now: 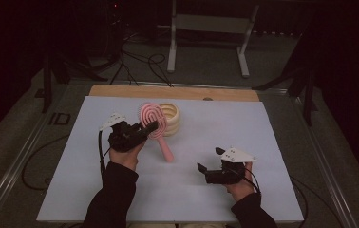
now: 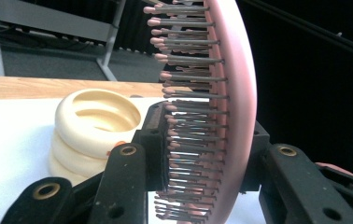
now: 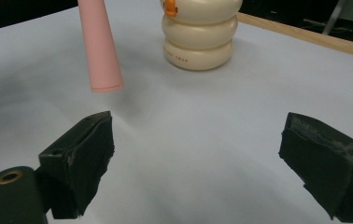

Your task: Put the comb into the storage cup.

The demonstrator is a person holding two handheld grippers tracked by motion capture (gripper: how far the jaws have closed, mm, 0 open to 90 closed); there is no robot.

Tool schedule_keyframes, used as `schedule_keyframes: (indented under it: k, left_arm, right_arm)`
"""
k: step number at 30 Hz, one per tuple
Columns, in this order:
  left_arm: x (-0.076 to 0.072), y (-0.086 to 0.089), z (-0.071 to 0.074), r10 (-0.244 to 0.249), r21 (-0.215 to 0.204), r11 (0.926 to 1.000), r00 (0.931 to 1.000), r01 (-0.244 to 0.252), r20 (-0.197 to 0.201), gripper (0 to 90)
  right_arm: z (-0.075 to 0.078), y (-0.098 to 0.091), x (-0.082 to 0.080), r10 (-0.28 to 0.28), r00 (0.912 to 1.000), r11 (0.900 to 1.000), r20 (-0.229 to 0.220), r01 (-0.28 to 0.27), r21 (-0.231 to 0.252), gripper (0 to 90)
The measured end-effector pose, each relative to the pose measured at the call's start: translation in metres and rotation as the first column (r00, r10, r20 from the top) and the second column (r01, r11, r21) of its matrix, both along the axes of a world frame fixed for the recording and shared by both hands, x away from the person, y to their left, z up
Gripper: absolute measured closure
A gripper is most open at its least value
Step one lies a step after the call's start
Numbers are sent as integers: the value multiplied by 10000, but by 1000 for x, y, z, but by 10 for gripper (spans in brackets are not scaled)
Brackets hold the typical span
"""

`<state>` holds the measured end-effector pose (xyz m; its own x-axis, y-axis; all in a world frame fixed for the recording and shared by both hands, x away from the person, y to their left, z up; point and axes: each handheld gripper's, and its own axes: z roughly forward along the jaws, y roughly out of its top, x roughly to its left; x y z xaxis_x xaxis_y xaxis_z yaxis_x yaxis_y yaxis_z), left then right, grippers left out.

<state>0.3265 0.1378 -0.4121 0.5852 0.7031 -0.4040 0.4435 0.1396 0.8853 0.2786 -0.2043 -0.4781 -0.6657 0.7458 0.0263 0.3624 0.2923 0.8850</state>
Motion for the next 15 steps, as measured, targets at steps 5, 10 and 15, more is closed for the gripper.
schedule_keyframes:
  k: [5, 10, 15]
  left_arm:
    - [2, 4, 1, 92, 31, 10000, 9999, -92, 99, 649]
    - [4, 5, 1, 129, -5, 9999, 9998, -129, 150, 649]
    - [5, 6, 0, 182, -41, 9998, 9997, -182, 130, 649]
  right_arm:
    - [0, -2, 0, -6, 10000, 10000, -19, 6, 29, 99]
    - [-1, -3, -1, -73, 10000, 10000, -20, 73, 15, 99]
    - [-1, -5, -1, -101, 9999, 9999, -34, 101, 42, 99]
